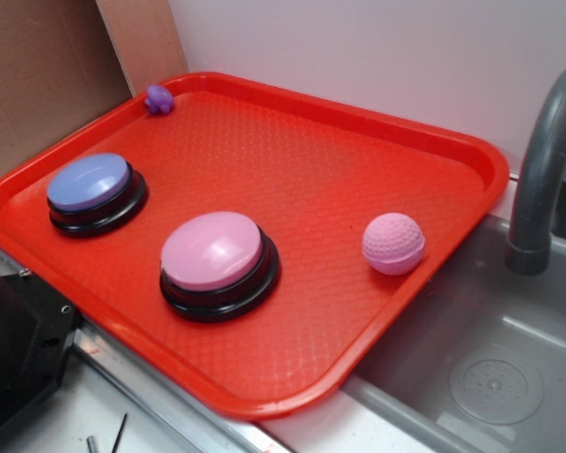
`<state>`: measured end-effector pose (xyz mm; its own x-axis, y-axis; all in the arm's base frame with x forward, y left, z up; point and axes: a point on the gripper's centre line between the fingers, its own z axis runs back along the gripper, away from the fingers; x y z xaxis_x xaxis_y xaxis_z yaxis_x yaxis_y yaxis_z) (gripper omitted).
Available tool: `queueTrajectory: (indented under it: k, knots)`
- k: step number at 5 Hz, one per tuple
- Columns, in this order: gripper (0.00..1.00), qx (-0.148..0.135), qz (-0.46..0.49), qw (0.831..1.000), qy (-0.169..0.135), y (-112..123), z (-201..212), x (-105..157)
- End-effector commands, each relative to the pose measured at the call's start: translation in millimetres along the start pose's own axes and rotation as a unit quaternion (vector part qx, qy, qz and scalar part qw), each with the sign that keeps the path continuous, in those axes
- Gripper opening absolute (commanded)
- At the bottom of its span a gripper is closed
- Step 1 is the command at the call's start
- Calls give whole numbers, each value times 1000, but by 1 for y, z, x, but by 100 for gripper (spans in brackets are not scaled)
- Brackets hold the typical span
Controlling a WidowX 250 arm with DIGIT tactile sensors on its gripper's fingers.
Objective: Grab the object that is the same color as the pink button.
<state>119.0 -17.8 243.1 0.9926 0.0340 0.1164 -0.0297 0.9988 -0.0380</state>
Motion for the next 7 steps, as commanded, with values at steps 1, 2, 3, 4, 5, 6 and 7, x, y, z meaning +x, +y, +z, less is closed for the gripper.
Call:
queueTrajectory:
  k: [1, 2, 3, 4, 5, 6, 7]
  knots:
    - [100, 0, 0, 1000, 0, 0, 0, 0]
    - [100, -5, -101, 995, -7, -8, -8, 11]
    - [100, -33, -222, 974, -17, -19, -22, 30]
    - [100, -63, -330, 941, -42, -33, -37, 46]
    - [100, -60, -438, 894, -72, -59, -59, 64]
    - [100, -59, -505, 855, -101, -77, -75, 75]
    - [100, -94, -566, 810, -125, -87, -95, 85]
